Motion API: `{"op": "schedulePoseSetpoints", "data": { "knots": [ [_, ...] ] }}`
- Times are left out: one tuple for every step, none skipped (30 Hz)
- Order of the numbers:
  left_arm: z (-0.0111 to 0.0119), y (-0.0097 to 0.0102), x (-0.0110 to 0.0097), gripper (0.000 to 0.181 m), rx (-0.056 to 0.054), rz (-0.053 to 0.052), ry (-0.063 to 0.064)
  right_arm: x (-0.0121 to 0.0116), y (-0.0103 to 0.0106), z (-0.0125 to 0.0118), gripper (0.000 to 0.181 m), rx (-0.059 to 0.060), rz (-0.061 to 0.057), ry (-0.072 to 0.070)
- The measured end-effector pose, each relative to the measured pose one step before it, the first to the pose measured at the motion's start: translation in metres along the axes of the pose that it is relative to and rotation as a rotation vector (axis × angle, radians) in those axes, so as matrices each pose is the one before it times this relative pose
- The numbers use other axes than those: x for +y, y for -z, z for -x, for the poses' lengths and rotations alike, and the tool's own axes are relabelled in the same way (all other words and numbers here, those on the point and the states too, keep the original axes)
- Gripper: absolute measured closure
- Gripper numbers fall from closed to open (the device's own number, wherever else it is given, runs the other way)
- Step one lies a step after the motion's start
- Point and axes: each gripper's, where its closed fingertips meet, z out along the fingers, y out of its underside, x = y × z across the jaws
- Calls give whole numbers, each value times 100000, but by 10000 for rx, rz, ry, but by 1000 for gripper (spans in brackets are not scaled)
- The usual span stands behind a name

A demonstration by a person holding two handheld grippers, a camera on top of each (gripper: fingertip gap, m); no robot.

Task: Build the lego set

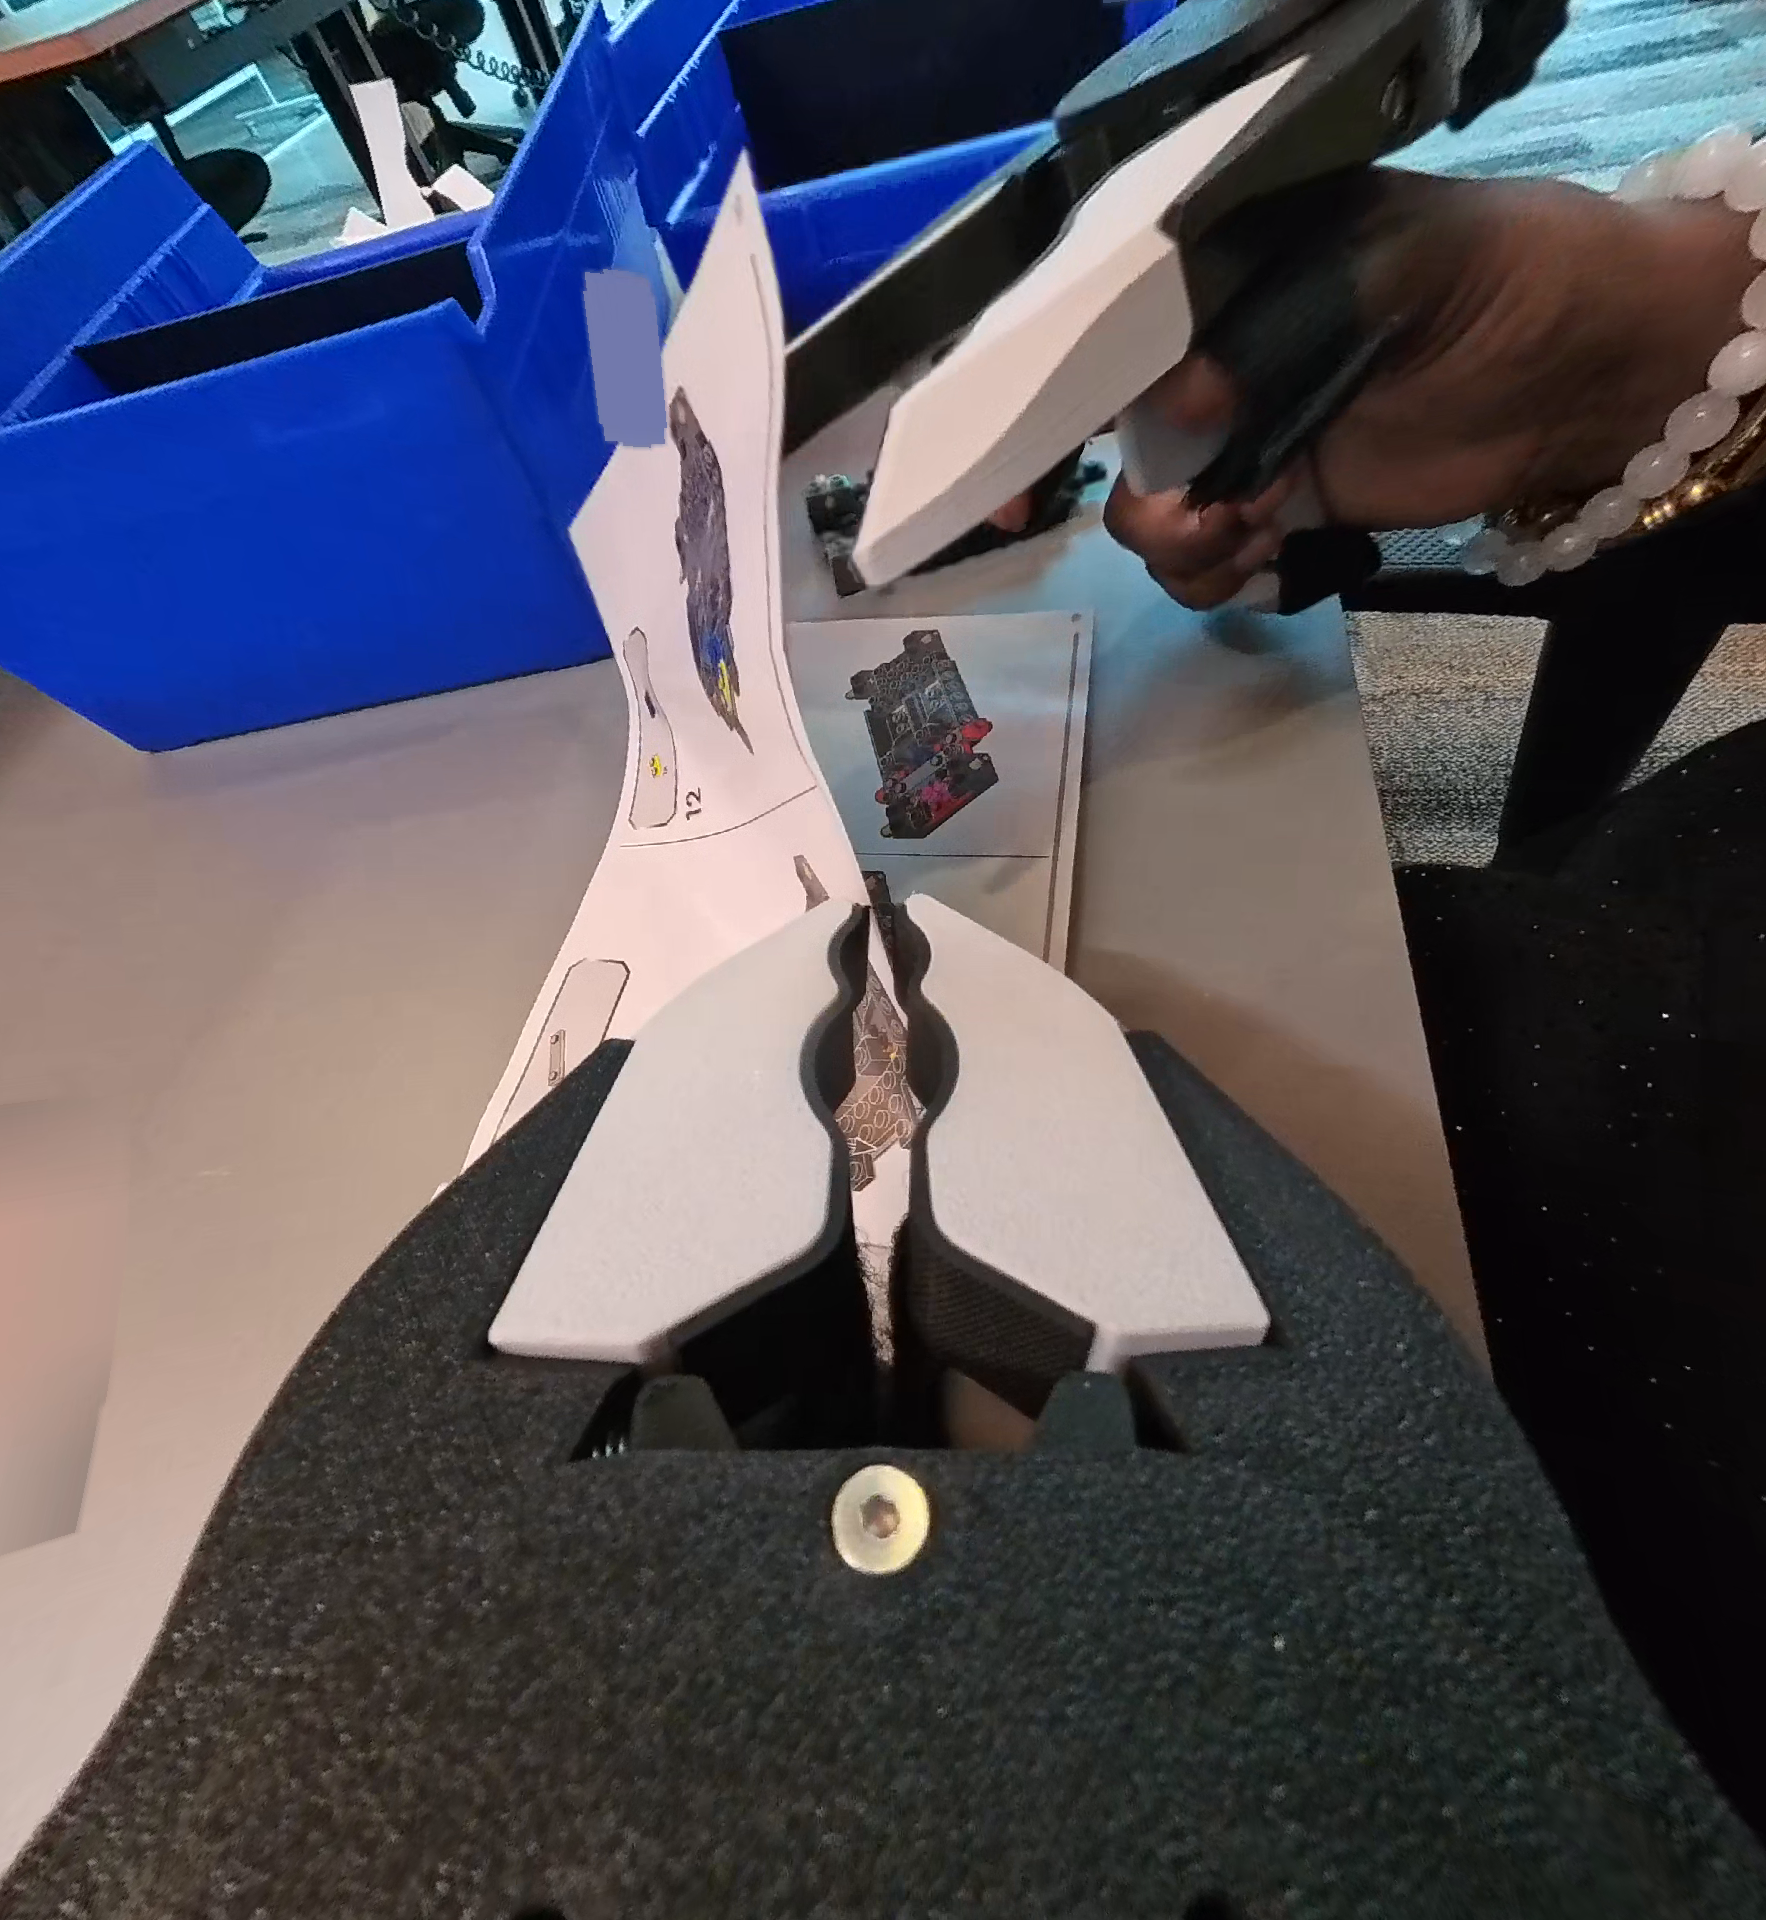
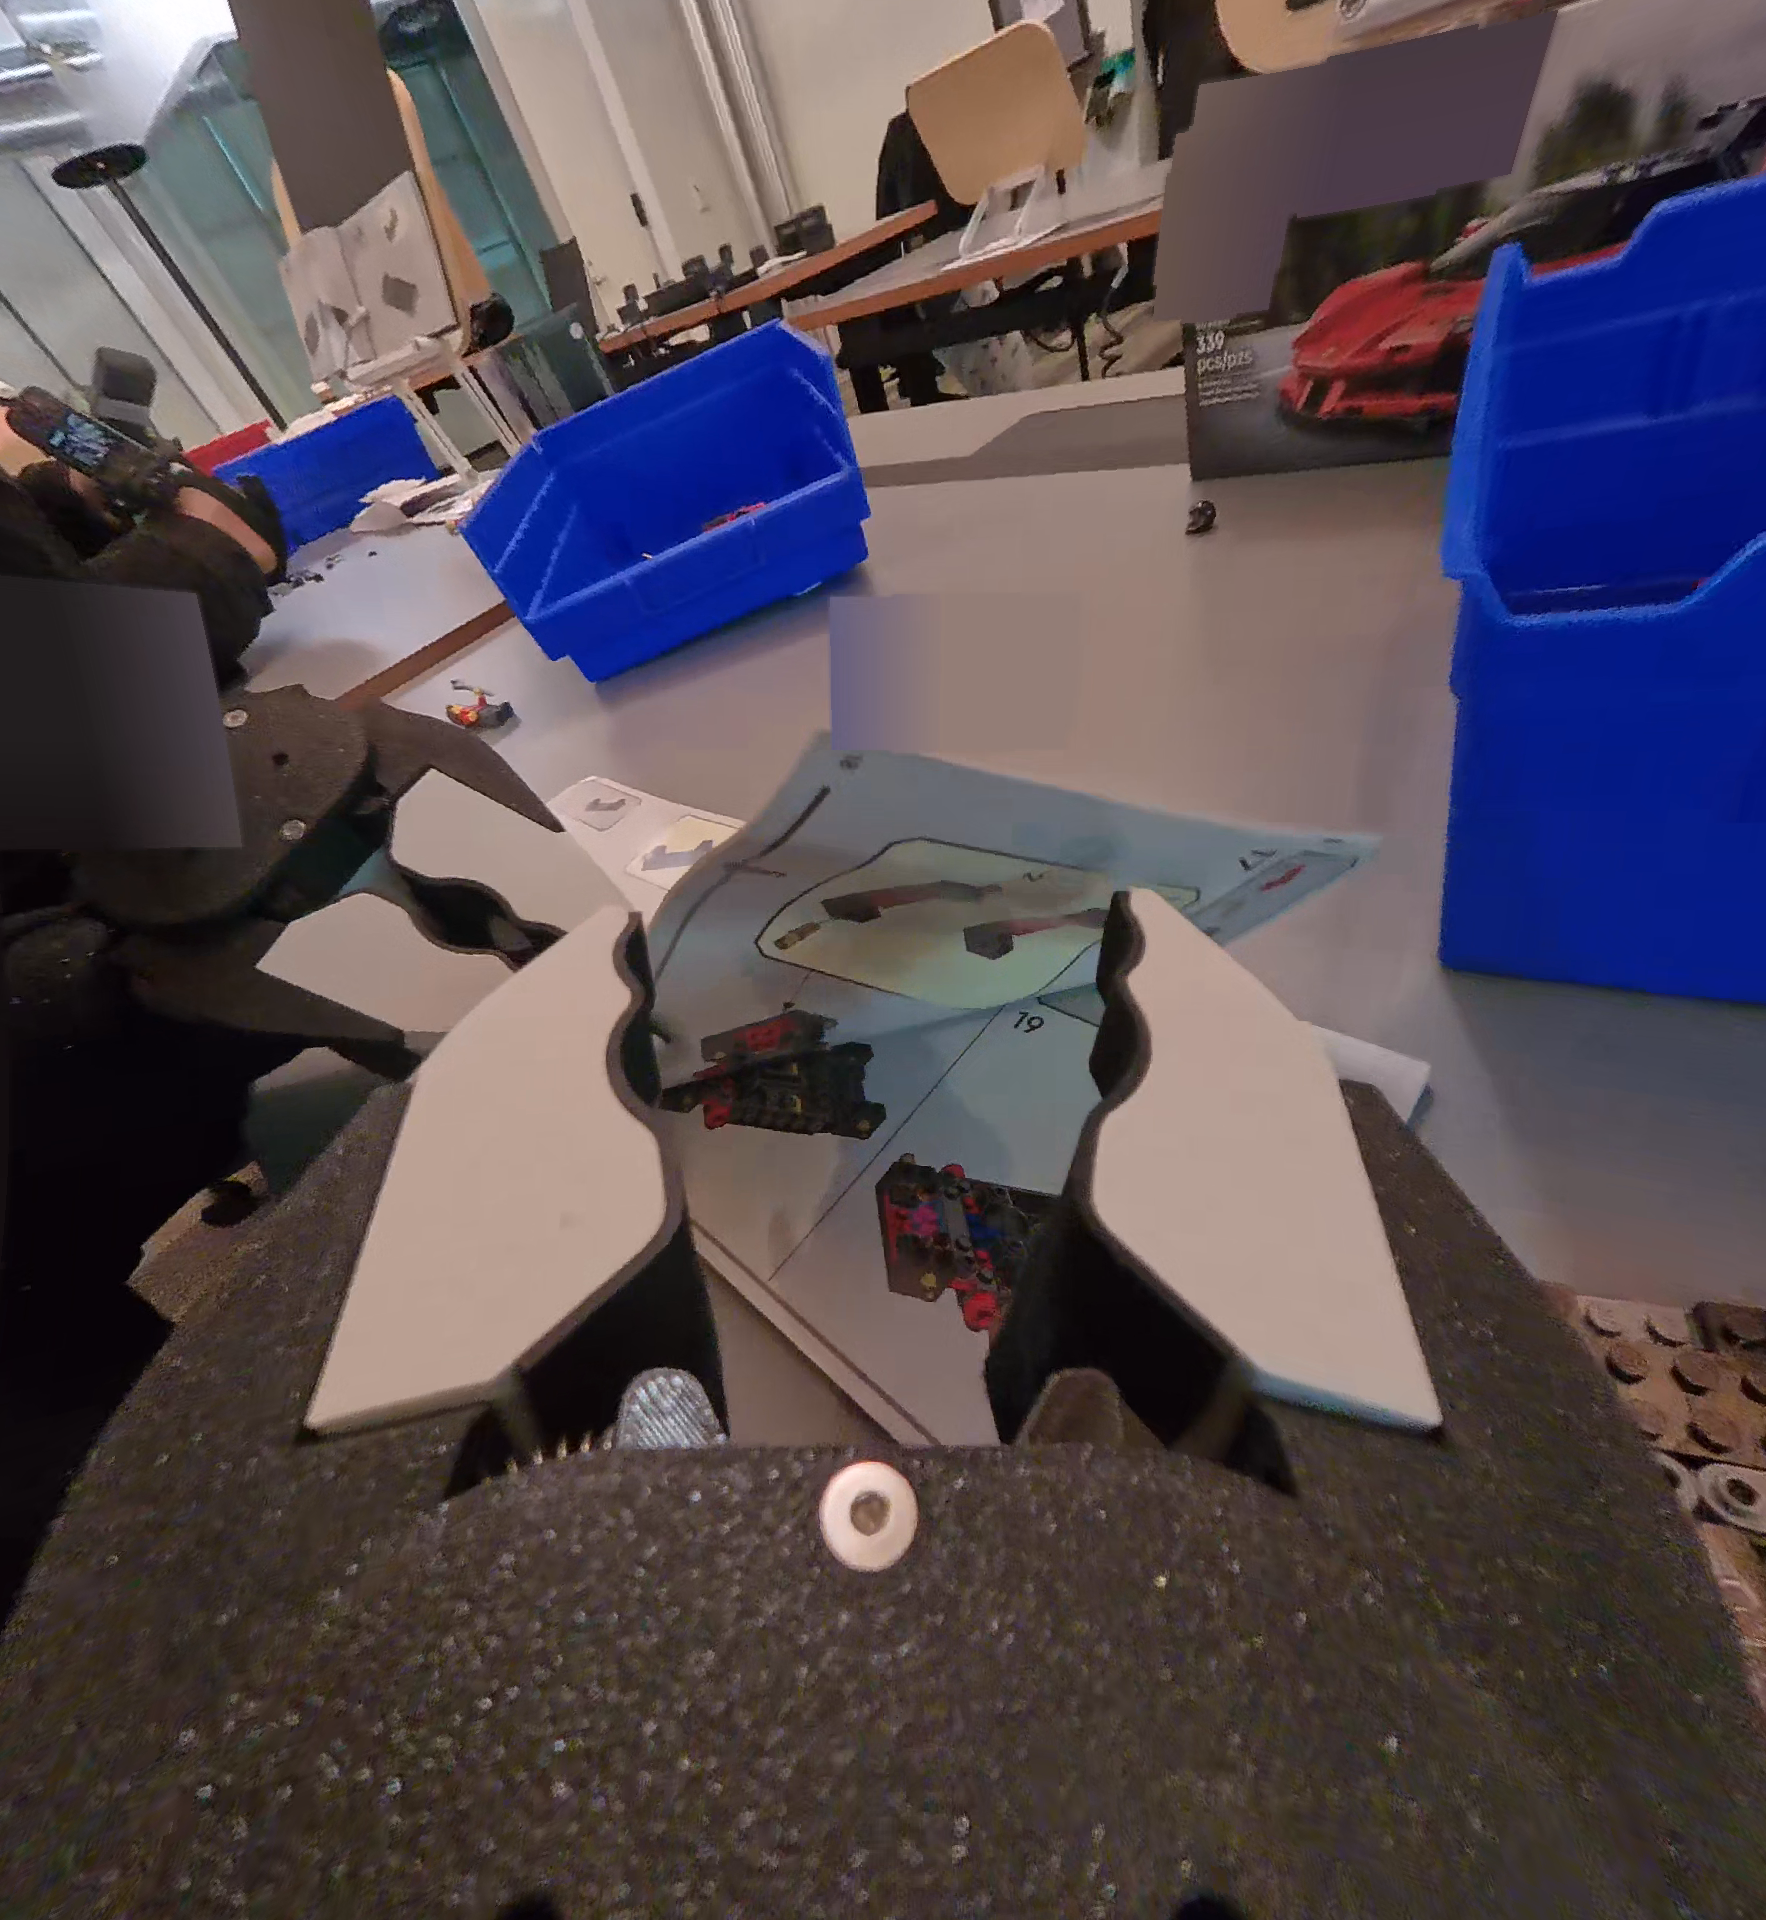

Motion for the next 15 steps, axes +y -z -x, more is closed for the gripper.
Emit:
{"op": "schedulePoseSetpoints", "data": {
  "knots": [
    [-34, -20, 24, 177, 9, 20, -27, 191, -166, 26, 99, -44, 83, -143],
    [-19, -1, 13, 177, -5, 12, -26, 141, -192, 26, 99, -41, 25, -133],
    [-26, -3, 4, 177, -7, 6, -27, 143, -199, 8, 99, -11, 40, -86],
    [-27, -10, 14, 177, 2, 7, -31, 142, -175, 2, 99, -1, 65, -18],
    [-43, -14, 16, 177, 0, 17, -37, 91, -130, 24, 100, -12, 49, 21],
    [-38, -29, 27, 177, -4, 26, -46, 35, -55, 4, 100, -5, 18, 22],
    [-43, -32, 32, 177, -1, 34, -47, -8, -12, -32, 101, 7, -7, 0],
    [-49, -31, 49, 177, 4, 40, -51, -25, -2, -57, 102, -6, -21, -36],
    [-56, -33, 39, 177, 2, 34, -50, -19, 1, -62, 103, -11, -17, -61],
    [-31, -21, 25, 177, 2, 27, -34, -32, 4, -15, 103, -37, -32, -61],
    [-17, -18, 21, 177, 0, 15, -18, -4, -8, -13, 103, -24, -16, -42],
    [-16, 0, -2, 177, 2, 4, -10, 31, -29, 20, 103, -36, 14, -5],
    [-1, 0, 0, 177, 3, 0, -4, 13, -21, 58, 103, -41, 11, 13],
    [-1, -1, -2, 177, 1, -1, -1, 7, -22, 11, 103, -8, 16, 13],
    [-15, 2, 14, 177, 5, 5, -6, 9, -32, 39, 103, -16, 14, 16]
  ]
}}
